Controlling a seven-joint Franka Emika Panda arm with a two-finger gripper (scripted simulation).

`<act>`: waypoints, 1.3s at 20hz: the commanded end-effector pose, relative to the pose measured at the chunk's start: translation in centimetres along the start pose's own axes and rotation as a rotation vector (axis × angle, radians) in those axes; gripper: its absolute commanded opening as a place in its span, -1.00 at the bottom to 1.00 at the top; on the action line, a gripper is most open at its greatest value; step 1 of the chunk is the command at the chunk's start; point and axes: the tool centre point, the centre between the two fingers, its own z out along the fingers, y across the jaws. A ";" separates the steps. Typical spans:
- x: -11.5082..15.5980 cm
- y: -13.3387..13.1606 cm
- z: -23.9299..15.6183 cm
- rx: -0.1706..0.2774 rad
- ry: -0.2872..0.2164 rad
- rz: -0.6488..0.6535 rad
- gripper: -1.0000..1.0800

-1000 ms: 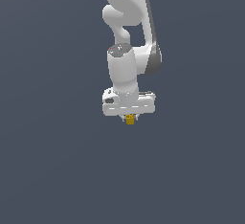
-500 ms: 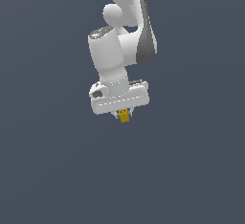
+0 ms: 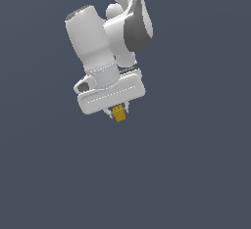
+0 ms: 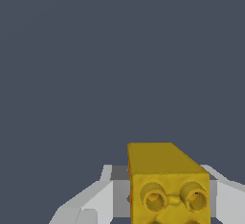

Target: Pick up the object and move it to a goal position.

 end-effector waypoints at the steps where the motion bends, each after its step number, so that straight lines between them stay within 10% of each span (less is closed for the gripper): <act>1: 0.9 0.4 -1.4 0.021 0.023 -0.028 -1.00; 26: 9.7 7.1 -18.7 0.280 0.287 -0.356 -1.00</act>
